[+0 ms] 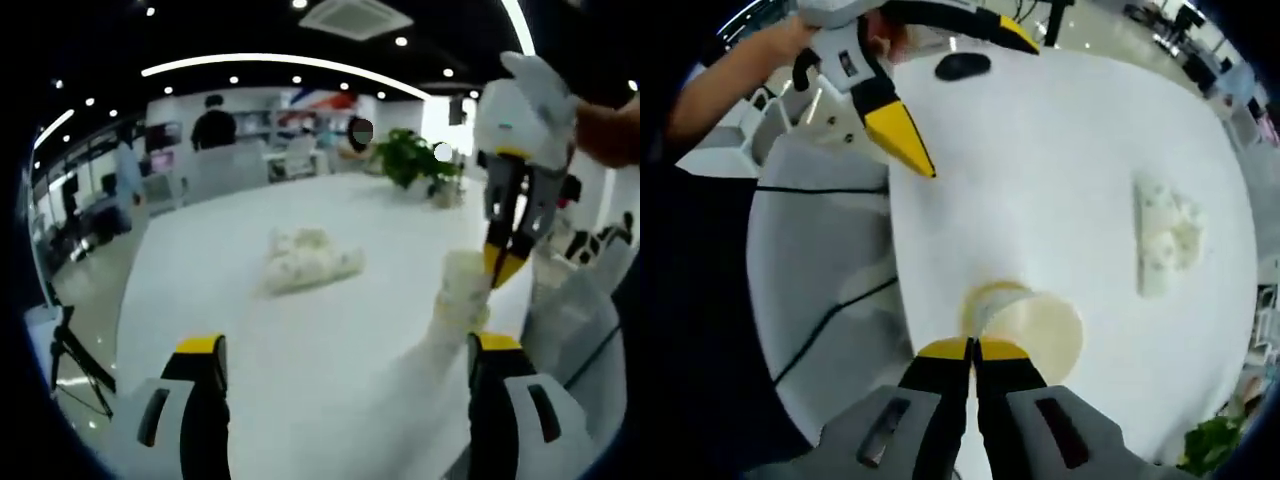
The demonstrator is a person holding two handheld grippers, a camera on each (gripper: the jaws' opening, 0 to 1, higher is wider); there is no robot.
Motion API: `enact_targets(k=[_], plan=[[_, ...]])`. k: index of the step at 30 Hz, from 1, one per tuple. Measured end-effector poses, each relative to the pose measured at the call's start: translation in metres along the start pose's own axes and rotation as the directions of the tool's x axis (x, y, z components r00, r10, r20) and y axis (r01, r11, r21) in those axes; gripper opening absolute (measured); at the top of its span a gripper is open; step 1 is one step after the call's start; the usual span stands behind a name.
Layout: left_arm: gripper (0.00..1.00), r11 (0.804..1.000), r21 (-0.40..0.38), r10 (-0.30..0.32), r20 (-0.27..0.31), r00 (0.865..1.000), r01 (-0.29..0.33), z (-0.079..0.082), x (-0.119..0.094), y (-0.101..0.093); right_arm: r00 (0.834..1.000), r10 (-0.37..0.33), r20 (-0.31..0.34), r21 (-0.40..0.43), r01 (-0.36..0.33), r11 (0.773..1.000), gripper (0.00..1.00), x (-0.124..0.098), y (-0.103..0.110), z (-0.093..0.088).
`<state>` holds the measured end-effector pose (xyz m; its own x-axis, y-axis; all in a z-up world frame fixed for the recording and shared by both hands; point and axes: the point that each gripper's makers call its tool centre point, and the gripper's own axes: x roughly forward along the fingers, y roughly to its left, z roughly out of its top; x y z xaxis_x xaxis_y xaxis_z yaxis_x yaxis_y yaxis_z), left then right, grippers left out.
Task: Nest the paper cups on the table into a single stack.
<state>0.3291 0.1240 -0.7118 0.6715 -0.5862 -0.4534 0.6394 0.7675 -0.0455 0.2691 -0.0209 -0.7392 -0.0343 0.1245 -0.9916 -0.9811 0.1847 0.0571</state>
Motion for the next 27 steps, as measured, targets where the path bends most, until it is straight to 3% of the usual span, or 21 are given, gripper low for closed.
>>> enact_targets(k=[14,27], plan=[[0.98,1.000,-0.001,-0.002,-0.008,1.000,0.002,-0.005,0.001,-0.002,1.000,0.002,-0.016,0.007,-0.002,1.000,0.00,0.029,0.002,-0.004],[0.98,1.000,-0.004,0.000,-0.018,1.000,0.000,-0.009,0.001,-0.001,1.000,-0.001,-0.010,0.010,0.001,1.000,0.00,0.040,0.001,-0.006]])
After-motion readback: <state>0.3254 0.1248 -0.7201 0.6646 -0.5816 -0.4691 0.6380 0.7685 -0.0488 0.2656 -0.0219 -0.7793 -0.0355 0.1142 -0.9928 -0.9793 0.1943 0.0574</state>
